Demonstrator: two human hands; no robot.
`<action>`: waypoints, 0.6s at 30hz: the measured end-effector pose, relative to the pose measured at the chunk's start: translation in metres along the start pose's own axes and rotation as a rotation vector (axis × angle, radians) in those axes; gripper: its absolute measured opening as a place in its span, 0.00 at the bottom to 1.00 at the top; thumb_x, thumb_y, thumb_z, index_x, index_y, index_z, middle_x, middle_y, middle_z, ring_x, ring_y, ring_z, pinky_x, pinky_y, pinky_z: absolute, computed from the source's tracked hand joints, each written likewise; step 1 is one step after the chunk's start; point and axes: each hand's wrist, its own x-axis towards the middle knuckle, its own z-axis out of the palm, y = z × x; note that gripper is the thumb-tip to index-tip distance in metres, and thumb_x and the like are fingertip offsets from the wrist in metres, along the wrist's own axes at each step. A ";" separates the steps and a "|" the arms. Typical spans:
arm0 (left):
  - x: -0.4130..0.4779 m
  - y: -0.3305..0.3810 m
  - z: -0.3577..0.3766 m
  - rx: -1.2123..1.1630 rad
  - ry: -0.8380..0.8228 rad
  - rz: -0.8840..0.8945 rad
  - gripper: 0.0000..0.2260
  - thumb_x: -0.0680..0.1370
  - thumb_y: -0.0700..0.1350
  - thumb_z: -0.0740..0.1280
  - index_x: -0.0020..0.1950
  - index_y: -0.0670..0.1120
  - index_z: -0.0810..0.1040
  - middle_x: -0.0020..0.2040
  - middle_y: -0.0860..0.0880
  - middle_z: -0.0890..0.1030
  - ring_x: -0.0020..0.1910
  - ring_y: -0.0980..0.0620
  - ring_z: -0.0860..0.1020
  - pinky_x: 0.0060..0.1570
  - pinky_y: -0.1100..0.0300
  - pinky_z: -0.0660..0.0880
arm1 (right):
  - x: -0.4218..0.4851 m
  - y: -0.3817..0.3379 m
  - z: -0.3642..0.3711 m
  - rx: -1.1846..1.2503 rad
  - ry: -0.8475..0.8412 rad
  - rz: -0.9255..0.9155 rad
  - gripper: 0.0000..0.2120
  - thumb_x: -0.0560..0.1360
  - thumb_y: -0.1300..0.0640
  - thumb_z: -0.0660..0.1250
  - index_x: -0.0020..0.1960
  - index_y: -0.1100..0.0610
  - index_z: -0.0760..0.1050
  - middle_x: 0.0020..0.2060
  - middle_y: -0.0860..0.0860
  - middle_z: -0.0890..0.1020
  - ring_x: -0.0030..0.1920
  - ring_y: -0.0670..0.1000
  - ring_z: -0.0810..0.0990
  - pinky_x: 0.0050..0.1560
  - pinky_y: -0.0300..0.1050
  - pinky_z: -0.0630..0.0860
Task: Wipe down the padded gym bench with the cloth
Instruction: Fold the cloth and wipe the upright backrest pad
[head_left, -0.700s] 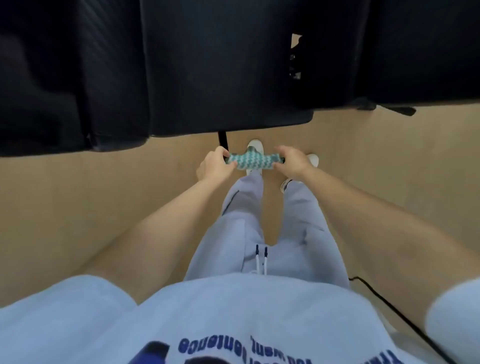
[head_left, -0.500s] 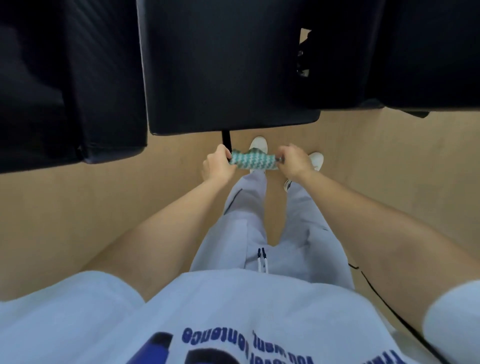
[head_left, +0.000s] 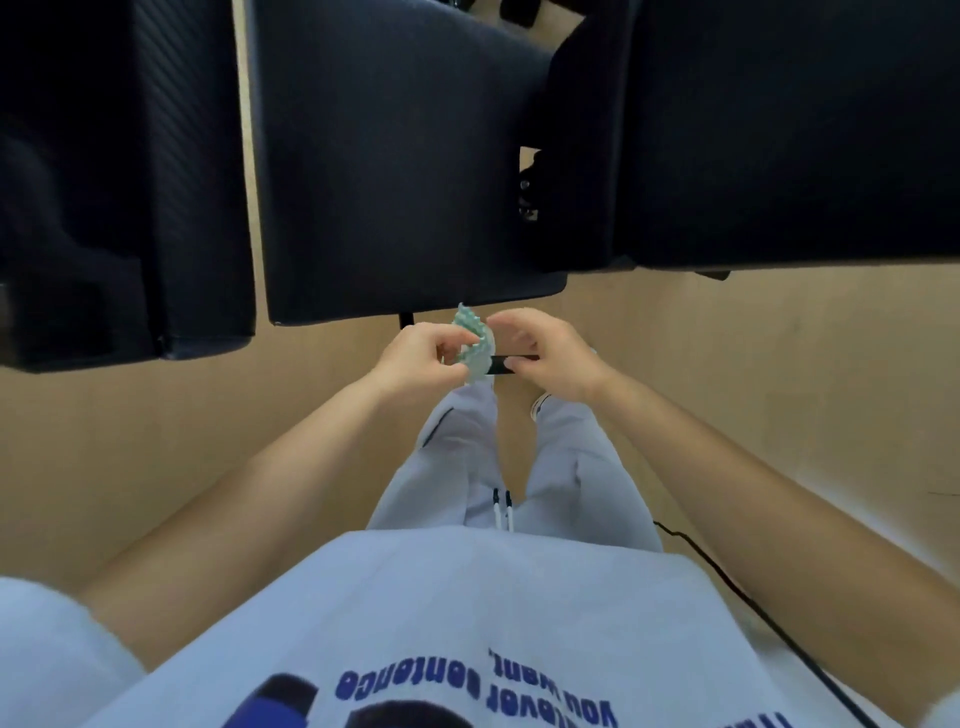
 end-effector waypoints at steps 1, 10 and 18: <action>-0.003 0.014 -0.004 0.007 -0.016 0.051 0.17 0.73 0.40 0.71 0.60 0.53 0.85 0.40 0.52 0.81 0.36 0.55 0.74 0.40 0.58 0.72 | -0.007 -0.006 -0.007 -0.026 -0.008 -0.048 0.29 0.74 0.70 0.72 0.73 0.53 0.73 0.68 0.49 0.76 0.64 0.49 0.75 0.67 0.45 0.73; -0.041 0.156 -0.029 -0.031 -0.057 0.350 0.13 0.73 0.45 0.63 0.52 0.53 0.84 0.42 0.40 0.82 0.41 0.36 0.78 0.43 0.42 0.78 | -0.071 -0.041 -0.093 -0.211 0.224 -0.197 0.09 0.75 0.59 0.75 0.53 0.55 0.80 0.56 0.47 0.79 0.46 0.44 0.77 0.46 0.46 0.77; -0.073 0.256 -0.039 -0.051 -0.041 0.570 0.18 0.76 0.37 0.59 0.53 0.55 0.84 0.45 0.56 0.80 0.44 0.49 0.78 0.42 0.57 0.75 | -0.166 -0.072 -0.173 0.072 0.339 -0.207 0.14 0.72 0.56 0.79 0.45 0.56 0.73 0.39 0.51 0.82 0.35 0.54 0.79 0.33 0.46 0.73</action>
